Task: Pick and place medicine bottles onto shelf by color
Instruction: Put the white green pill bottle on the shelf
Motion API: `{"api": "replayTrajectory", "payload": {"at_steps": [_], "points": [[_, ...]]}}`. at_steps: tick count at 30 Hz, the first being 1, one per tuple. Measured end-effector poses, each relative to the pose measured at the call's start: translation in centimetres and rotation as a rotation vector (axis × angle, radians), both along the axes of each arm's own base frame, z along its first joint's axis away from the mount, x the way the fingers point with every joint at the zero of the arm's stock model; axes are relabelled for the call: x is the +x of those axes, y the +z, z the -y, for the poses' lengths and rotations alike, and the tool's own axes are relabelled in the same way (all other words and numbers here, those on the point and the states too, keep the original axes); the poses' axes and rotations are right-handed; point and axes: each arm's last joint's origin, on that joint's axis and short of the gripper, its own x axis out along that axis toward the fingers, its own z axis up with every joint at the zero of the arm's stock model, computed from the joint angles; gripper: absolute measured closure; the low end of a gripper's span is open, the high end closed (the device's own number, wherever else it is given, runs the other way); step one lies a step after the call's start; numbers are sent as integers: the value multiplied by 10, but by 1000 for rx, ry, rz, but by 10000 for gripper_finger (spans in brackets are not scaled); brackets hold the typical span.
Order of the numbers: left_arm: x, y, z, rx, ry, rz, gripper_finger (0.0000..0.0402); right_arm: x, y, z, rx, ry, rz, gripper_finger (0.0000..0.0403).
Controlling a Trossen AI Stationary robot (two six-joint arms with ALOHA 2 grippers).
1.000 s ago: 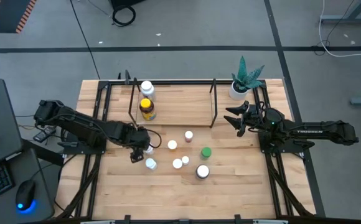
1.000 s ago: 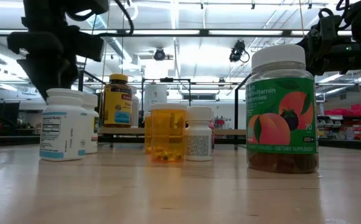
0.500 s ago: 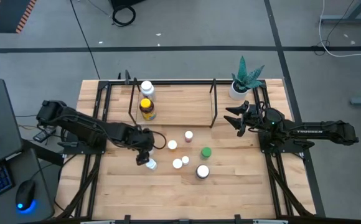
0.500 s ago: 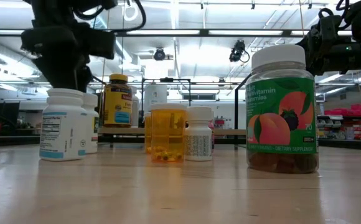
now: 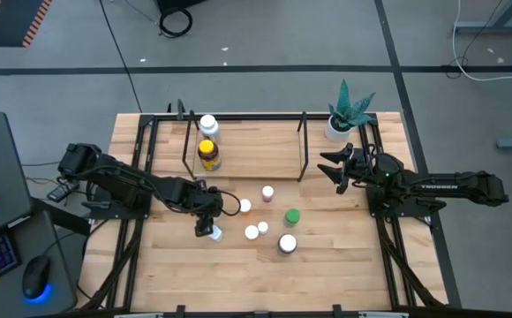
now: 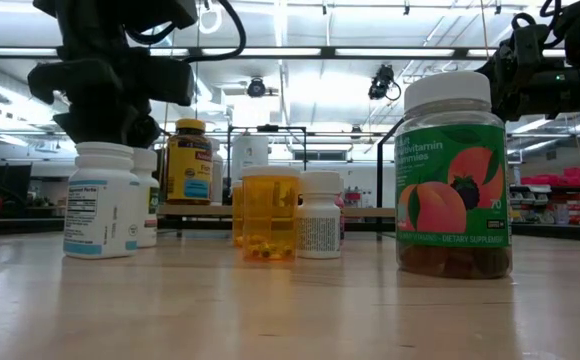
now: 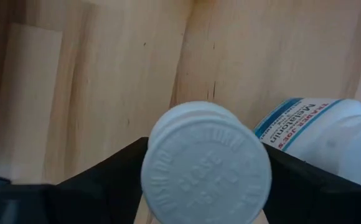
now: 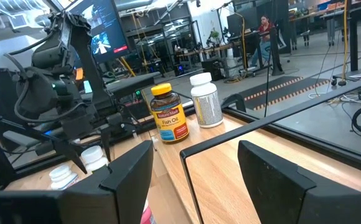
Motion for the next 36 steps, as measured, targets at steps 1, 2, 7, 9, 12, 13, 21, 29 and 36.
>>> {"api": "replayTrajectory", "payload": {"at_steps": [1,2,7,9,12,13,21,29,36], "points": [[0,0,0,0,0,1,149,0,0,0,0,0,0,160],[0,0,0,0,1,1,157,0,0,0,0,0,0,160],[4,6,-1,-4,7,15,171,0,0,0,0,0,0,160],[8,14,-1,-6,5,39,166,0,0,0,0,0,0,160],[14,26,-2,-2,-6,54,159,0,0,0,0,0,0,160],[16,32,-3,-1,-10,63,159,0,0,0,0,0,0,160],[34,66,-22,24,53,171,162,0,0,0,0,0,0,160],[67,82,-41,90,13,223,163,0,0,0,0,0,0,160],[101,84,-80,156,1,150,158,0,0,0,0,0,-1,160]]}}
